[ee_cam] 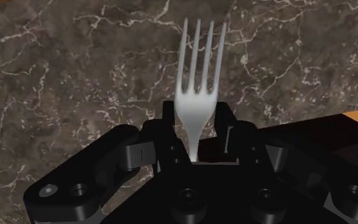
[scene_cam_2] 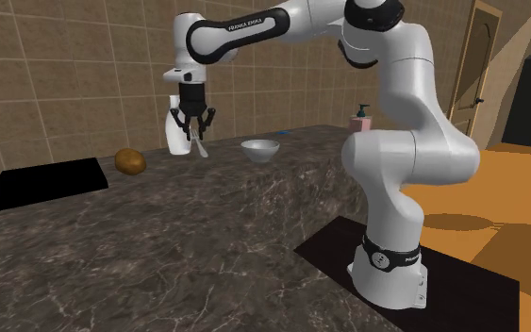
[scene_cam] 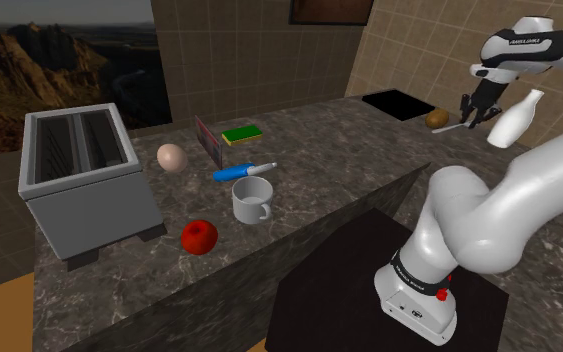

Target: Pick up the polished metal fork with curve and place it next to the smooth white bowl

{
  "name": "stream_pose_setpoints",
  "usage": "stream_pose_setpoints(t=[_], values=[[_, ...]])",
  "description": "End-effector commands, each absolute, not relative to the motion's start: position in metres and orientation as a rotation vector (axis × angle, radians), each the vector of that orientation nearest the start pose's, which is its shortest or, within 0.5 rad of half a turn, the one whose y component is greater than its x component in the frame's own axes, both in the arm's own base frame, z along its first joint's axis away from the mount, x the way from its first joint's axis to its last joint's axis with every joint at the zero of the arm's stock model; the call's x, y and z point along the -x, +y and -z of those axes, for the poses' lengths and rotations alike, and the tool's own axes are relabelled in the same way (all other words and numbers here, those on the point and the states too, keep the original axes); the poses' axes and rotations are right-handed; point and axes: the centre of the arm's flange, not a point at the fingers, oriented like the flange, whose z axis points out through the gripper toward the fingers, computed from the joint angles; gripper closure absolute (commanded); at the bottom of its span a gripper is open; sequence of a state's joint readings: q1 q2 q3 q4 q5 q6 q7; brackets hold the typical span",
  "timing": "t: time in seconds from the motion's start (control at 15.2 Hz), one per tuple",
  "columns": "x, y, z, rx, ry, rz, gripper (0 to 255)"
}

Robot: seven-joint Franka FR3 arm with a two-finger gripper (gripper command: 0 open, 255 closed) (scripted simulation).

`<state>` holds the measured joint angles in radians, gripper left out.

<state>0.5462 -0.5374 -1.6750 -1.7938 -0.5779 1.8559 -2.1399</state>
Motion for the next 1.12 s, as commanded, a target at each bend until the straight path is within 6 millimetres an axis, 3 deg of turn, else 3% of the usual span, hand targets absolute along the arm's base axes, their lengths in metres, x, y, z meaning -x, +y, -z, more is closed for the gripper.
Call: stream_pose_setpoints(t=[0.0,0.46,1.06], values=[[-0.11,-0.613,-0.473,2.669,-1.729,-0.042,255],[-0.068,-0.696,-0.473,2.669,-1.729,-0.042,255],[-0.066,-0.701,-0.431,2.669,-1.729,-0.042,255]])
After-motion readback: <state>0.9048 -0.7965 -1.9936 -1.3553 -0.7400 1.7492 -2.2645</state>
